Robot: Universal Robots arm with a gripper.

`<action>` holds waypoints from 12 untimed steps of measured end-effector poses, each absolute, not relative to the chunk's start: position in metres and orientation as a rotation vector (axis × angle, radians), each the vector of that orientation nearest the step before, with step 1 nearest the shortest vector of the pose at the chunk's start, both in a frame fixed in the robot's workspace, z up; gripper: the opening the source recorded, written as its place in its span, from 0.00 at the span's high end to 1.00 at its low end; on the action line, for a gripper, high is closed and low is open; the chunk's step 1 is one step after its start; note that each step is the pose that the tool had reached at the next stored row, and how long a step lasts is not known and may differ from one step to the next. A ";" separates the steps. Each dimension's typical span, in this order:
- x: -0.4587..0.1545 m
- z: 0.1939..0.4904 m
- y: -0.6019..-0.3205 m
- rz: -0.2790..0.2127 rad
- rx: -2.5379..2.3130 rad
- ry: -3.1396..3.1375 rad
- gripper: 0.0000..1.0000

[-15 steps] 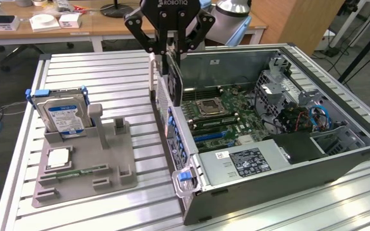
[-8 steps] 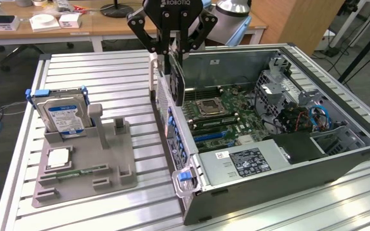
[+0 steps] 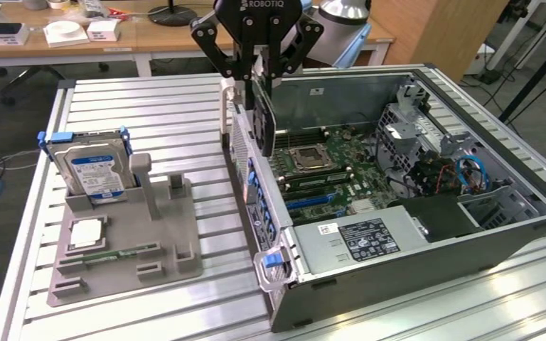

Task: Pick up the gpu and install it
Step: 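Pick up the gpu and move the gpu toward the slot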

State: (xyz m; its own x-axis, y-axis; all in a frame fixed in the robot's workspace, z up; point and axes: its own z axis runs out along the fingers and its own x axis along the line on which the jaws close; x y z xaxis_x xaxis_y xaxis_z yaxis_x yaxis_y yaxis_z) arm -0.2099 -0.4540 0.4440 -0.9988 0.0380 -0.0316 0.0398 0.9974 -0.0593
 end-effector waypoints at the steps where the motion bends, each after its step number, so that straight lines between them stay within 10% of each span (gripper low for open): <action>1: -0.210 0.444 -0.454 -0.093 0.060 3.109 0.74; 12: -0.203 0.444 -0.454 -0.093 0.060 3.109 0.74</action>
